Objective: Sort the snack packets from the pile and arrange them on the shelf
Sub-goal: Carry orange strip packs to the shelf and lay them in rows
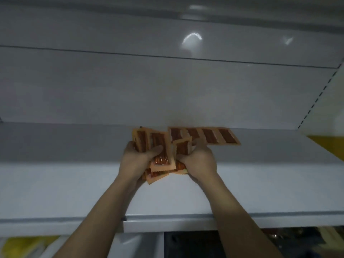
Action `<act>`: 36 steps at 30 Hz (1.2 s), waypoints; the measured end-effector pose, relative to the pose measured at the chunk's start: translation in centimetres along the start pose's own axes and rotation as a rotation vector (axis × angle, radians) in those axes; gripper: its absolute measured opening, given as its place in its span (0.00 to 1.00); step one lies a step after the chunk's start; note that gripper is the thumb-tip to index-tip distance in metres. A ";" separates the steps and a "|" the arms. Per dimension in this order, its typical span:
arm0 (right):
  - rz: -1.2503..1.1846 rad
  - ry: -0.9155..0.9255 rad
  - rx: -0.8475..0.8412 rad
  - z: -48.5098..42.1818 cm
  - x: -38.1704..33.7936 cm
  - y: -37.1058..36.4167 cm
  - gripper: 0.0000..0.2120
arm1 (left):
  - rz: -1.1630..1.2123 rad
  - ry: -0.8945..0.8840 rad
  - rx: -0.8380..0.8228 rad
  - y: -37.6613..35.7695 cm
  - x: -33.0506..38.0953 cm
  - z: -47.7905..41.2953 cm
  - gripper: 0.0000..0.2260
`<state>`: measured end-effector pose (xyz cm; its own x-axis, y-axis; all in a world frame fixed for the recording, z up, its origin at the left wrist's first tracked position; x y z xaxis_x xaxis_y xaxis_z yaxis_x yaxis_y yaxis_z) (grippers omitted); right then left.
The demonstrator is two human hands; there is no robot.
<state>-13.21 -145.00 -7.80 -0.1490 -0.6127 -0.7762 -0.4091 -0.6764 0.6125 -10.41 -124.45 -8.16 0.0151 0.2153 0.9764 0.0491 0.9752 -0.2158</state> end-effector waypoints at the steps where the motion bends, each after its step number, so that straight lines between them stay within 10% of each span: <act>1: 0.173 0.039 0.015 0.1 -0.5 0.1 0.26 | -0.027 -0.014 0.014 0.2 0.0 0.0 0.12; 7: 0.374 0.397 0.273 2.6 -3.2 1.5 0.18 | -0.125 -0.054 0.061 0.9 -0.3 -0.2 0.16; 15: 0.471 0.448 -0.033 2.0 -2.4 -1.6 0.12 | -0.138 -0.048 0.054 1.0 -0.2 0.4 0.27; 19: 0.091 0.446 0.170 2.4 -3.4 1.3 0.17 | -0.045 -0.029 0.054 0.8 -0.1 0.6 0.25; 27: -0.626 0.212 -0.188 1.7 -3.4 -0.3 0.27 | 0.180 0.002 -0.073 -2.8 1.0 2.2 0.18; 36: -0.701 0.092 0.015 -1.7 0.3 5.8 0.13 | 0.209 0.010 -0.071 -4.6 0.8 1.7 0.17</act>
<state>-14.11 -149.81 -4.20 0.2304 -0.0676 -0.9707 -0.3932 -0.9190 -0.0294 -12.28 -128.67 -6.36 0.0424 0.4120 0.9102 0.1141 0.9031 -0.4141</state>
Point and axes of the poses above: each hand's wrist, its own z-axis away from the middle knuckle, its own y-axis out of the back of the hand, x = y × z, the point moved 10 cm from there along -z, towards the middle knuckle, and after that the axes turned 1 degree about -z, right-handed, at the moved point
